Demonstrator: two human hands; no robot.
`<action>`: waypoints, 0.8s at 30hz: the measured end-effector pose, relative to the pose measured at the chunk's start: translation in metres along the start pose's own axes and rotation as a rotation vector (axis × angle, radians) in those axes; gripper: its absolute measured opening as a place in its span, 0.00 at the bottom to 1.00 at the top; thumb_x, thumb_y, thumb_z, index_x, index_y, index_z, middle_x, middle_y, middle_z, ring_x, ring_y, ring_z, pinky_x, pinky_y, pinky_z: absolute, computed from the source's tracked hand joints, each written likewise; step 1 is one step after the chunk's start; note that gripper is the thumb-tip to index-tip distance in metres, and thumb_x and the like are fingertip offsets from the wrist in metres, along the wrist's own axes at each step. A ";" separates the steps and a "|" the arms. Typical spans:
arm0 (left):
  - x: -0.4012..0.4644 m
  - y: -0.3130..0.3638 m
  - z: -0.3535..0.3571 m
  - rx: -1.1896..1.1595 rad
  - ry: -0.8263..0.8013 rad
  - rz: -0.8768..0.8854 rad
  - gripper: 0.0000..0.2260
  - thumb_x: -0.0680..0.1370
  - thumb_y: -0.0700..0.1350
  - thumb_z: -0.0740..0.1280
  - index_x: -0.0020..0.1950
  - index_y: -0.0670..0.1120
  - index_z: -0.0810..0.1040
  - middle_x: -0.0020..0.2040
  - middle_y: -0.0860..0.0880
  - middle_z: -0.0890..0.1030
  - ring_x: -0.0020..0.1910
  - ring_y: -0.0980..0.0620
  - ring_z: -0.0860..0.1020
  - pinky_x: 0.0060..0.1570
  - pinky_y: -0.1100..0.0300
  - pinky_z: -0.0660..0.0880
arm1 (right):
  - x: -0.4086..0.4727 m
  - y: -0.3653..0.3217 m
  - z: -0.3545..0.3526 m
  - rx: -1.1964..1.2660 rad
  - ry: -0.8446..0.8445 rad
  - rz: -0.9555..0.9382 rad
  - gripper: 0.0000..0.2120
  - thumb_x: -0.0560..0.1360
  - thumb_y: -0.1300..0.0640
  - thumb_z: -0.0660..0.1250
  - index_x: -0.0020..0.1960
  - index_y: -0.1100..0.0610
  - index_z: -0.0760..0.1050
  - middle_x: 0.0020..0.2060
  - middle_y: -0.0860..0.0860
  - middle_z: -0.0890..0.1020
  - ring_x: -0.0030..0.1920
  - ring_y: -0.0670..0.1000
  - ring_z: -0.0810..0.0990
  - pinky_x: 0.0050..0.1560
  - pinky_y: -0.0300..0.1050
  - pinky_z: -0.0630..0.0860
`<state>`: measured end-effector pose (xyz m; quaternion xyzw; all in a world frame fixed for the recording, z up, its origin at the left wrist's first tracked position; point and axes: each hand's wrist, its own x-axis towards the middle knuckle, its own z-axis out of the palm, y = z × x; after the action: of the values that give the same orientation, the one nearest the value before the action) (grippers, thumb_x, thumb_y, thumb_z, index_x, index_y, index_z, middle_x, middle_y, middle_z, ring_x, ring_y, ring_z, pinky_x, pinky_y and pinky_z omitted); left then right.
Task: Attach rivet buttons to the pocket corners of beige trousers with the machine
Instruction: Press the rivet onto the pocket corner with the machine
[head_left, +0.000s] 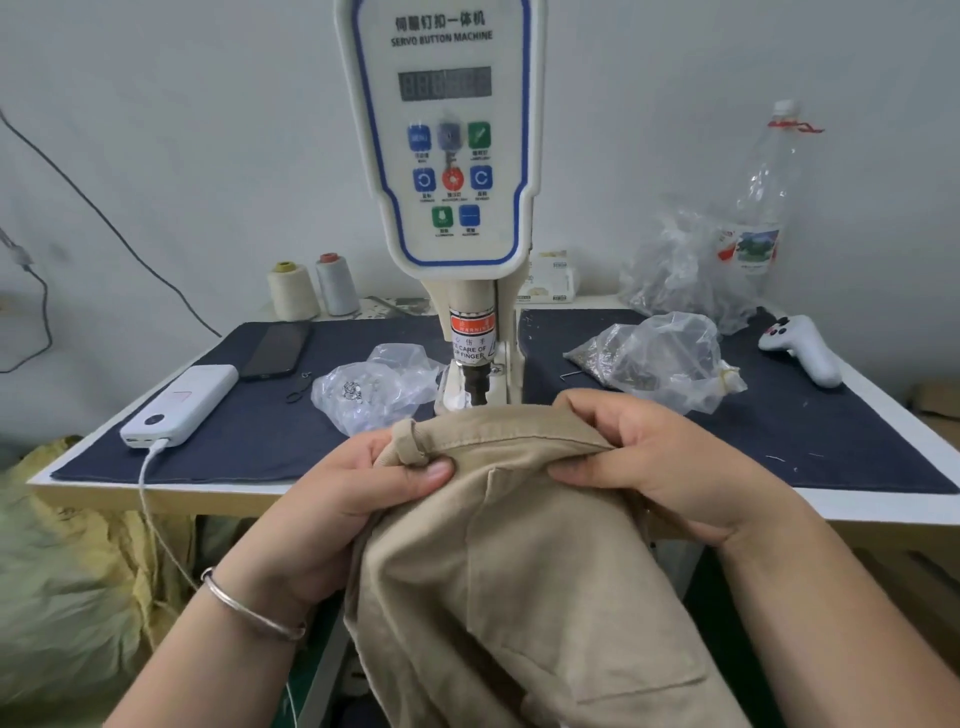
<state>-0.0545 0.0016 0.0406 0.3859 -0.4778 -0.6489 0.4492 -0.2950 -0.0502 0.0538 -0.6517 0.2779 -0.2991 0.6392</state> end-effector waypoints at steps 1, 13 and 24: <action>0.000 -0.001 -0.002 0.008 0.014 -0.019 0.12 0.69 0.39 0.74 0.51 0.38 0.85 0.45 0.39 0.84 0.41 0.46 0.84 0.41 0.58 0.81 | 0.001 -0.001 0.003 0.027 0.026 -0.015 0.07 0.73 0.69 0.68 0.44 0.58 0.76 0.39 0.50 0.82 0.41 0.45 0.80 0.41 0.36 0.76; 0.010 0.002 -0.002 0.031 0.160 -0.126 0.20 0.71 0.49 0.74 0.54 0.35 0.83 0.49 0.41 0.83 0.45 0.48 0.81 0.44 0.59 0.79 | 0.015 -0.002 0.004 0.354 0.019 0.188 0.09 0.67 0.64 0.73 0.46 0.61 0.85 0.44 0.58 0.86 0.42 0.52 0.86 0.42 0.41 0.81; 0.009 0.003 0.001 -0.071 0.055 -0.142 0.22 0.72 0.55 0.73 0.59 0.41 0.84 0.58 0.41 0.84 0.56 0.46 0.84 0.51 0.57 0.80 | 0.012 -0.005 0.009 0.186 0.153 0.127 0.12 0.67 0.52 0.72 0.44 0.59 0.85 0.43 0.58 0.86 0.40 0.50 0.85 0.39 0.39 0.80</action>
<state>-0.0573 -0.0075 0.0430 0.4202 -0.4133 -0.6848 0.4286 -0.2805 -0.0529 0.0587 -0.5459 0.3375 -0.3316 0.6915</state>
